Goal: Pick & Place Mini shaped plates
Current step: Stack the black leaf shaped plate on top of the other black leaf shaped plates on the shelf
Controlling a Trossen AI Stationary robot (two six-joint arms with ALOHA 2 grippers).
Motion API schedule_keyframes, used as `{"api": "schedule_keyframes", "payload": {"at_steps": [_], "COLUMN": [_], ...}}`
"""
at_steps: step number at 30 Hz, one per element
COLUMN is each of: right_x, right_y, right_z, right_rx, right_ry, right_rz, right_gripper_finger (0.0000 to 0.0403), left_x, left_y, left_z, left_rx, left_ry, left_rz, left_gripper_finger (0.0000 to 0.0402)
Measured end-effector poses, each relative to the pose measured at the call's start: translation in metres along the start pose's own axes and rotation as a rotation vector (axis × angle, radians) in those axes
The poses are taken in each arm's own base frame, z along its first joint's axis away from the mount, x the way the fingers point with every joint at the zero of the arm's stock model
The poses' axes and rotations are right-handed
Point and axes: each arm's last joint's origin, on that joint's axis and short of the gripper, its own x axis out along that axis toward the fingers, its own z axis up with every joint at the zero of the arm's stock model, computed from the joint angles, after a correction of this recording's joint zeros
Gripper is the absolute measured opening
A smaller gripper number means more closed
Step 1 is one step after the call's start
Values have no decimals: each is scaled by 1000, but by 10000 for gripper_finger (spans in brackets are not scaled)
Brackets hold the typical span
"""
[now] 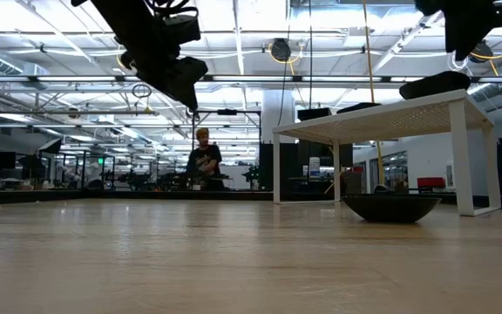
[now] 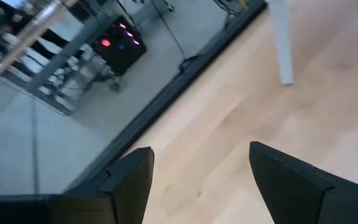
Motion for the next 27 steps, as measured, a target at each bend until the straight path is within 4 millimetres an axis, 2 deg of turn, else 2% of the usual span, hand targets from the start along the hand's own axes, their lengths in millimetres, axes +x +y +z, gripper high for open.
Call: {"api": "schedule_keyframes", "payload": {"at_steps": [4,7,11,14,18,22,27], "right_x": [-13,-26,-39,-38,-25,-6,13], "right_y": [-6,-5,3,13,31,45,52], "right_z": [-2,3,12,16,18,16,12], "right_rx": [-41,-131,-300,-455,-652,-770,-816], "right_ry": [-156,-338,-599,-757,-895,-970,-1007], "right_rz": [97,214,322,395,565,715,751], "right_gripper_finger": [161,158,153,151,152,153,151], "left_x": [0,2,6,14,31,51,65], "left_y": [-7,-21,-52,-80,-119,-155,-177], "left_z": [5,12,21,18,13,15,21], "left_rx": [-20,-18,-54,-81,-77,-36,13], "left_ry": [-1,-15,-85,-135,-125,-48,78], "left_rz": [-121,-341,-692,-827,-872,-857,-813], "left_gripper_finger": [266,267,267,266,266,266,266]}}
